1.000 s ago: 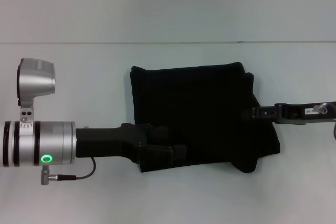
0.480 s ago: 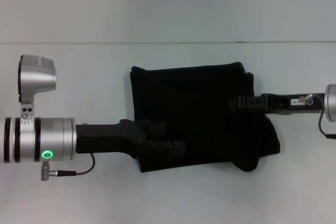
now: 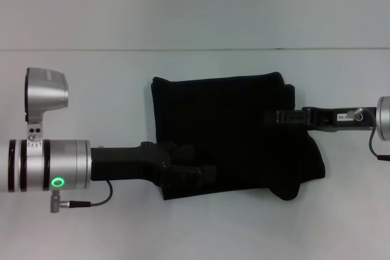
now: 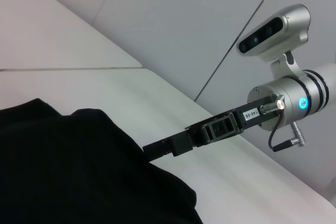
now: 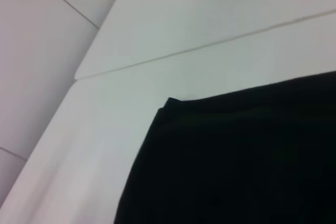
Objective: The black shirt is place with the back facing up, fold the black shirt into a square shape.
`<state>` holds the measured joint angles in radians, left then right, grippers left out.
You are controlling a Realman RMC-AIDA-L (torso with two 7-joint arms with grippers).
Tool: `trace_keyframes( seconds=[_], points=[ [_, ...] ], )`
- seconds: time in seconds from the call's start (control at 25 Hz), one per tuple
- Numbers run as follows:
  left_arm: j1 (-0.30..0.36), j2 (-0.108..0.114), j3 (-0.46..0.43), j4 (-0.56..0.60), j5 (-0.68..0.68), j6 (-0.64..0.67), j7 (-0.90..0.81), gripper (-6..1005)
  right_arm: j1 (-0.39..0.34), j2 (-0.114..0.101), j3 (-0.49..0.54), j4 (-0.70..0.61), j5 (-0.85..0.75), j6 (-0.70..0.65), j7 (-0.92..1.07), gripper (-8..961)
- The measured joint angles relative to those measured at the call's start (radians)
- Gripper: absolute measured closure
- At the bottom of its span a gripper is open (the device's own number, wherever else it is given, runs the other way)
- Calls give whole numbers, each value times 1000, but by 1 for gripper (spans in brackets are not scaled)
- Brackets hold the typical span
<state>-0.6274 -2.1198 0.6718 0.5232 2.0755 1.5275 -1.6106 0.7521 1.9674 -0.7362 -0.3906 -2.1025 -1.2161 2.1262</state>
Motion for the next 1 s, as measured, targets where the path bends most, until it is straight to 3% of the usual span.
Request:
trace_keyframes(
  seconds=[1.0],
  points=[
    [1, -5, -2, -9, 0, -11, -2, 50, -26, -2, -24, 3, -15, 42, -1, 27]
  ],
)
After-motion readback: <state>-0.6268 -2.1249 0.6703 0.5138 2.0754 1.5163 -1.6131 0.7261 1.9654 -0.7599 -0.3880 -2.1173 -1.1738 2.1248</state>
